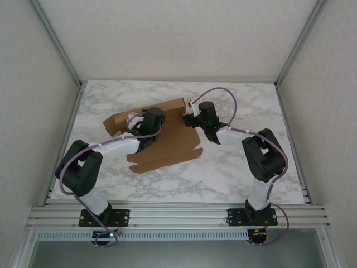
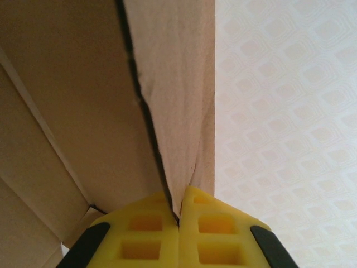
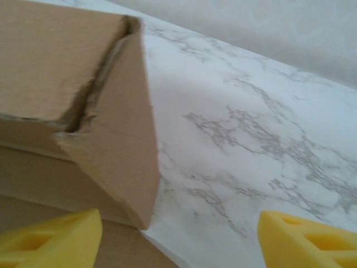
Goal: Fold the paper box
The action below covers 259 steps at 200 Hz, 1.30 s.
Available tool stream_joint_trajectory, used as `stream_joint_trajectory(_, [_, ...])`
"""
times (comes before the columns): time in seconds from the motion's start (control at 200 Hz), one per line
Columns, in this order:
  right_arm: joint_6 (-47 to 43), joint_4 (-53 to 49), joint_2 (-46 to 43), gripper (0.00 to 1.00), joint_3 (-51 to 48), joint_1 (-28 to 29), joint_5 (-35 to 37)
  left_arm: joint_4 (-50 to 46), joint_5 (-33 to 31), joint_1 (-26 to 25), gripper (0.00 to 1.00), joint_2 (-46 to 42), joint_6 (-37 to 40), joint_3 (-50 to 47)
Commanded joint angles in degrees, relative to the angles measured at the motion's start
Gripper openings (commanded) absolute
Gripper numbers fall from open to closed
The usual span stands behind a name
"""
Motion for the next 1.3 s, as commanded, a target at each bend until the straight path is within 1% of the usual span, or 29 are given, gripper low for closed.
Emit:
stream_joint_trajectory(0.0, [-3.87,0.80,3.47,0.71,2.75,0.23,-2.62,-8.23,4.45,-0.28,0.00,1.87,0.53,-0.44])
stream_joint_trajectory(0.07, [-3.64,-0.04,5.08,0.67,4.40,0.52,-2.19,-8.31,4.43,-0.27,0.00,1.86,0.58,-0.49])
stream_joint_trajectory(0.115, [-5.06,-0.55,5.84,0.64,5.33,1.16,-2.00,-8.20,4.51,-0.23,0.00,1.93,0.56,-0.60])
stream_joint_trajectory(0.215, [-8.40,-0.85,8.11,0.61,7.64,3.41,4.05,-8.13,4.60,-0.21,0.00,1.94,0.45,-0.61])
stream_joint_trajectory(0.32, [-7.07,-2.08,10.17,0.55,10.60,3.57,8.70,-8.37,4.65,-0.28,0.00,2.38,0.39,-0.36])
stream_joint_trajectory(0.391, [-6.59,-2.81,11.42,0.52,12.07,3.66,9.88,-8.39,4.76,-0.21,0.00,2.47,0.39,-0.41])
stream_joint_trajectory(0.441, [-6.59,-4.29,12.47,0.47,13.71,3.78,10.86,-8.37,4.76,-0.28,0.00,2.47,0.22,-0.44])
stream_joint_trajectory(0.506, [-6.01,-6.42,13.91,0.45,15.58,3.86,12.37,-8.37,4.67,-0.28,0.00,2.48,0.22,-0.36])
stream_joint_trajectory(0.581, [-5.75,-7.32,14.98,0.39,16.39,3.90,14.20,-8.63,4.52,-0.27,0.00,2.56,0.13,-0.11])
stream_joint_trajectory(0.661, [-5.20,-8.50,15.81,0.26,17.25,3.99,16.60,-9.15,4.32,-0.28,0.00,2.49,0.13,0.13])
stream_joint_trajectory(0.741, [-4.60,-8.22,15.68,0.20,16.89,4.31,17.80,-10.27,4.06,-0.26,0.00,2.57,-0.22,0.52])
stream_joint_trajectory(0.761, [-4.48,-8.02,15.52,0.16,16.69,4.40,18.08,-10.30,4.06,-0.27,0.00,2.58,-0.21,0.60])
stream_joint_trajectory(0.926, [-4.14,-6.51,14.70,0.13,15.47,6.37,24.32,-10.09,4.62,-0.36,0.00,3.04,-0.50,1.01])
stream_joint_trajectory(1.011, [-2.30,-7.93,14.53,0.13,15.80,6.69,26.17,-9.40,5.04,-0.36,0.00,3.18,1.32,1.53])
stream_joint_trajectory(1.081, [-0.18,-9.73,13.57,0.18,15.75,6.34,26.50,-9.22,5.31,-0.27,0.18,3.01,5.31,2.45])
stream_joint_trajectory(1.117, [0.50,-11.05,12.92,0.19,15.61,6.07,26.63,-10.46,5.05,-0.28,0.25,2.78,6.96,3.10])
stream_joint_trajectory(1.207, [1.47,-11.94,10.82,0.21,13.56,4.66,23.87,-12.53,4.18,-0.20,0.35,1.38,12.14,3.95])
stream_joint_trajectory(1.292, [1.85,-11.37,8.53,0.23,10.99,3.11,22.39,-12.18,4.64,-0.01,0.41,-0.72,17.14,3.16])
